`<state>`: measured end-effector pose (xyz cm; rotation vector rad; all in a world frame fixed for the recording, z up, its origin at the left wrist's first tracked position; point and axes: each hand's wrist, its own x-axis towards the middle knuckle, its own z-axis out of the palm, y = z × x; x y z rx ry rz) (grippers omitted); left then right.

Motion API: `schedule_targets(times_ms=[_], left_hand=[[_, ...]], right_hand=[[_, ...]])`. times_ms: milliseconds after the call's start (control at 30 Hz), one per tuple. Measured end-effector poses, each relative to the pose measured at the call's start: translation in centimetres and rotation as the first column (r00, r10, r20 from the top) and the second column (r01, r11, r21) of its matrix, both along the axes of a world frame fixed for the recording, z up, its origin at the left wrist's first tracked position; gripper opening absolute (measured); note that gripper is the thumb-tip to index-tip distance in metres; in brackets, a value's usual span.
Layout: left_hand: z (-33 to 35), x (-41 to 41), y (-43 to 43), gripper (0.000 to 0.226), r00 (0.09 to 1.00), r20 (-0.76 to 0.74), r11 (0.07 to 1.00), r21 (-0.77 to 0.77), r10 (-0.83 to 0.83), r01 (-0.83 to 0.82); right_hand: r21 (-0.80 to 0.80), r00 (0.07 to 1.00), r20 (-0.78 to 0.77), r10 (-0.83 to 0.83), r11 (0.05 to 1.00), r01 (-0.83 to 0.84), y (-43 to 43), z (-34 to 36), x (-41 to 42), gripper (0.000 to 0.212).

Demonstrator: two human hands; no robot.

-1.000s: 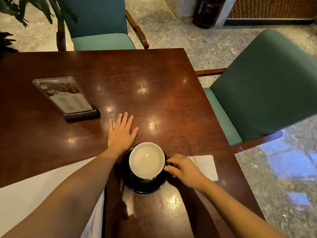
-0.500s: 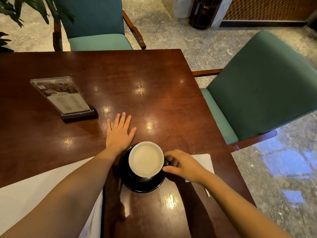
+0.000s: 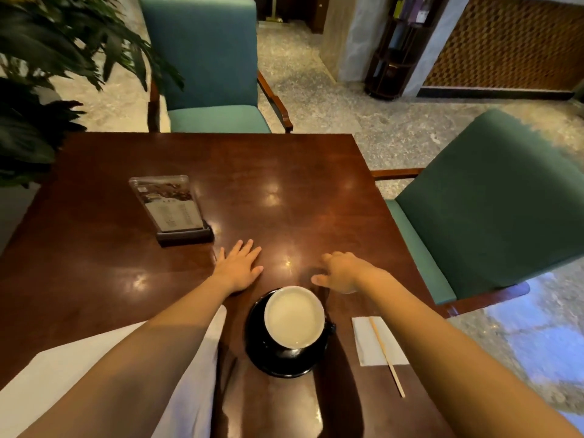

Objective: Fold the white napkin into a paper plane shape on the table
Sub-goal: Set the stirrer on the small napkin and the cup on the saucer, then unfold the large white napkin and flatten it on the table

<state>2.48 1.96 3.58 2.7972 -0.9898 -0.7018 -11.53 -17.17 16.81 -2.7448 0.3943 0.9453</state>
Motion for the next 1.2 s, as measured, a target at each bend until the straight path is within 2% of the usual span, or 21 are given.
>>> schedule_targets(times_ms=[133,300,567,700,900,967,1067,1200], left_hand=[[2.5,1.0,3.2,0.059,0.992,-0.121,0.992,0.118,-0.022,0.037],[5.8,1.8,10.0,0.055,0.968,-0.222,0.983,0.163,0.117,-0.081],[9.3,-1.0,19.5,0.037,0.95,-0.177,0.963,0.123,0.257,-0.238],[8.9,-4.8,22.6,0.043,0.929,-0.145,0.93,0.197,0.34,-0.309],[6.4,-12.7,25.9,0.052,0.85,-0.201,0.872,0.171,0.487,-0.459],[5.8,-15.0,26.2,0.057,0.845,-0.175,0.861,0.169,0.505,-0.479],[4.8,-17.7,26.4,0.049,0.829,-0.115,0.836,0.121,0.547,-0.535],[4.3,-19.3,26.1,0.044,0.796,-0.008,0.796,0.011,0.606,-0.606]], right_hand=[[-0.011,0.999,-0.012,0.041,0.999,-0.042,3.0,0.2,3.3,0.064],[0.046,0.992,-0.033,0.121,0.992,-0.119,8.2,-0.7,6.2,0.069],[0.172,0.935,-0.031,0.352,0.924,-0.342,18.0,-1.7,7.6,0.067],[0.18,0.879,-0.008,0.477,0.865,-0.468,21.7,-2.5,6.9,0.063],[0.103,0.814,-0.007,0.581,0.81,-0.578,24.5,-5.7,3.5,0.06],[0.056,0.829,0.05,0.557,0.827,-0.56,25.2,-6.9,2.0,0.053],[-0.019,0.799,0.303,0.519,0.842,-0.539,25.7,-8.7,-0.4,0.026],[0.075,0.8,0.43,0.418,0.867,-0.493,25.9,-9.3,-1.3,0.021]])
